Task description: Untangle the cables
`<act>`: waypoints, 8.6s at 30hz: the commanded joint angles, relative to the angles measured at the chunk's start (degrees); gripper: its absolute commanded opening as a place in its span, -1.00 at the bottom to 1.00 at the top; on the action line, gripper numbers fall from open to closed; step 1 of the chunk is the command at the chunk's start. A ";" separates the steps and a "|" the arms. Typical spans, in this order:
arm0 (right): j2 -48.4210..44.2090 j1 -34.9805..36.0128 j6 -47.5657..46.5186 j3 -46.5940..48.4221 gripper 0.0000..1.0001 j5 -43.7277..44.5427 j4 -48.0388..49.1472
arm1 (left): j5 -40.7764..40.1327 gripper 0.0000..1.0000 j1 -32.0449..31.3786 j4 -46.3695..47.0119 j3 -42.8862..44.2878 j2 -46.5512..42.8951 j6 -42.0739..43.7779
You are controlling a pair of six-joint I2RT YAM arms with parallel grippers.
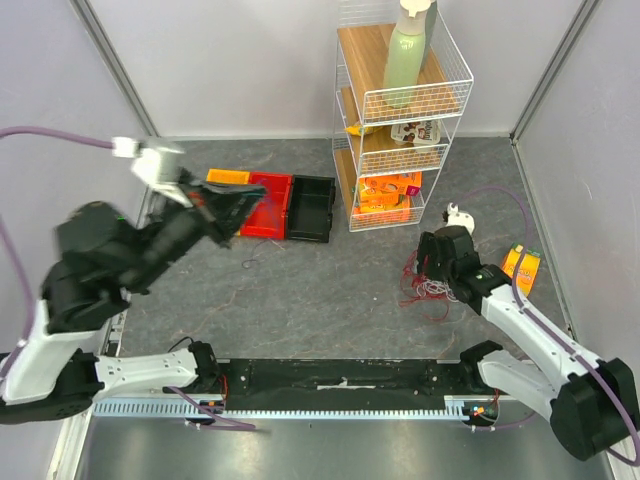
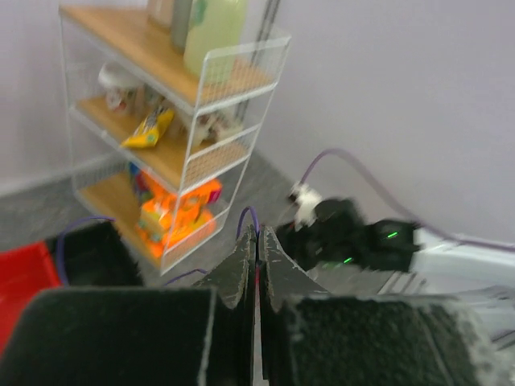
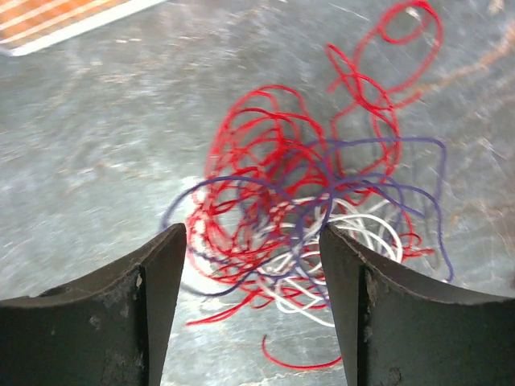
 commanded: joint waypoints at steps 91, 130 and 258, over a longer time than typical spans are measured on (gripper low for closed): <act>-11.66 0.59 -7.22 5.02 0.51 -14.90 -6.83 | 23.25 -0.97 36.88 23.93 -13.87 26.28 -6.26; -9.64 0.68 3.49 5.11 0.36 -1.47 -11.22 | 24.57 -0.73 39.69 21.47 -17.23 44.74 -14.17; 3.46 15.18 7.36 -8.78 -0.38 -2.00 15.59 | 38.38 -0.96 15.26 19.21 -39.66 5.12 -12.34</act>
